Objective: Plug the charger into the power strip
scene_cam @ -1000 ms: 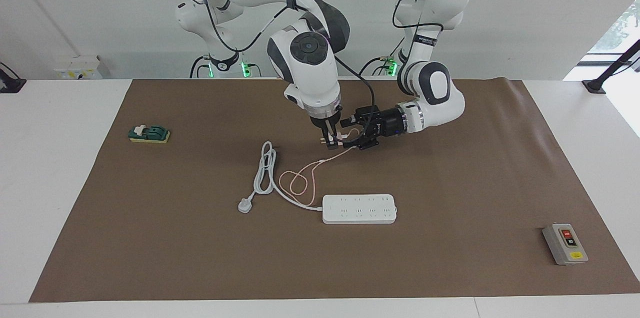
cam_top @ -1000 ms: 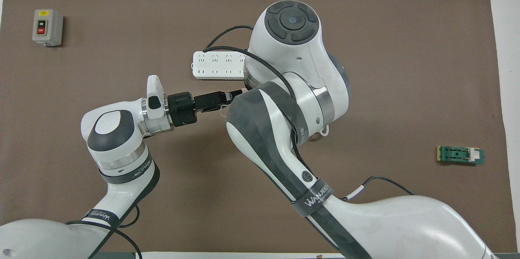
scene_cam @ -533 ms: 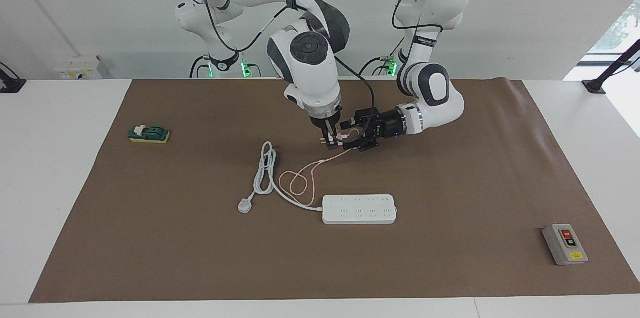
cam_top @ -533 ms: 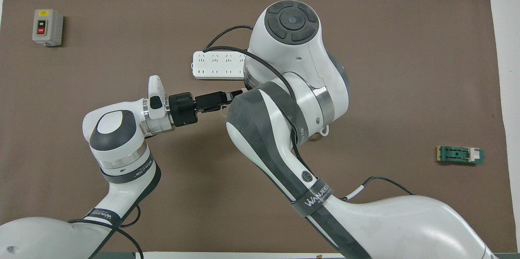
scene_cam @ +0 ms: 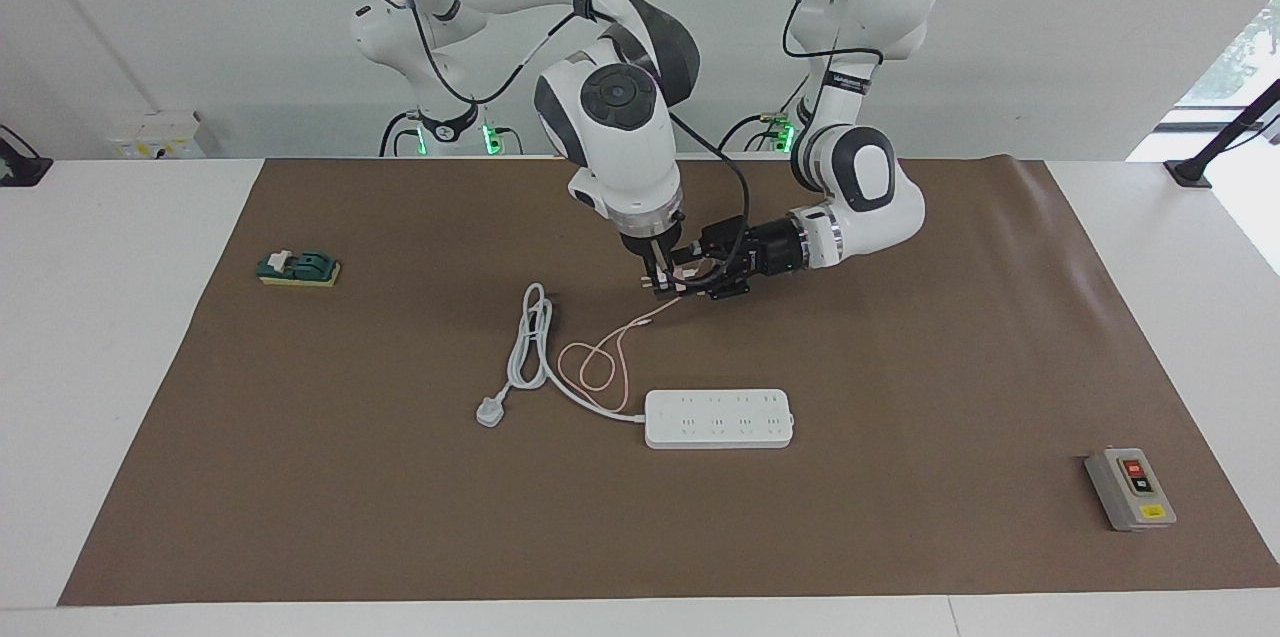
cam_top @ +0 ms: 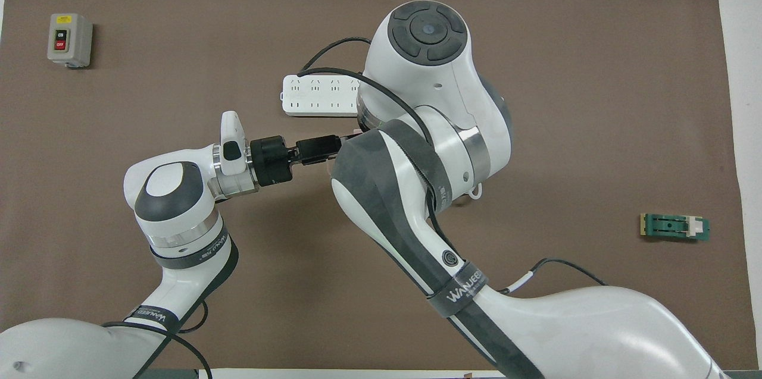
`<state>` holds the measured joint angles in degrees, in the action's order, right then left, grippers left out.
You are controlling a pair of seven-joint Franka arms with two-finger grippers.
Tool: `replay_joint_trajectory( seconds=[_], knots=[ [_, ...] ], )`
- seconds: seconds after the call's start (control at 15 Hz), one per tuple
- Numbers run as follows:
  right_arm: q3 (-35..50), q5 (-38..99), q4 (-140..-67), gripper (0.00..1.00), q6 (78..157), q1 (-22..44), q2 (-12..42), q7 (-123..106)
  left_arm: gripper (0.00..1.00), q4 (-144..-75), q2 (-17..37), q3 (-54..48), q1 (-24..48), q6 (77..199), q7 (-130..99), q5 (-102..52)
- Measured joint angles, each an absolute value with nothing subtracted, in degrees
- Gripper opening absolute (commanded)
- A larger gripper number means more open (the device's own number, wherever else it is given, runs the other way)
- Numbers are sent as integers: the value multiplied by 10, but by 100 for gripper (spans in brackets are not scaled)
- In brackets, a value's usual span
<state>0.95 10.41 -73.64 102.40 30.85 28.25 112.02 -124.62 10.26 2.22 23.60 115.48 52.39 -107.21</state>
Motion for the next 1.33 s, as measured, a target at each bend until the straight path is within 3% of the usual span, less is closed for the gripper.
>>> replay_joint_trajectory(
  seconds=[0.2,0.8,0.87,0.93,1.0,1.33],
  knots=[
    [10,104,-736,0,1024,308,283,1120,0,-1246,104,22,236,1155,526,-1072],
    [10,104,-736,0,1024,308,283,1120,0,-1246,104,23,236,1155,526,-1072],
    [10,104,-736,18,1024,308,283,1120,0,-1246,104,23,236,1155,526,-1072],
    [10,104,-736,65,1024,308,283,1120,0,-1246,104,23,236,1155,526,-1072],
    [10,105,-736,100,1024,308,283,1120,0,-1246,104,23,236,1155,526,-1072],
    [9,103,-736,100,1024,306,283,1120,0,-1245,104,32,227,1156,524,-1072]
  ],
)
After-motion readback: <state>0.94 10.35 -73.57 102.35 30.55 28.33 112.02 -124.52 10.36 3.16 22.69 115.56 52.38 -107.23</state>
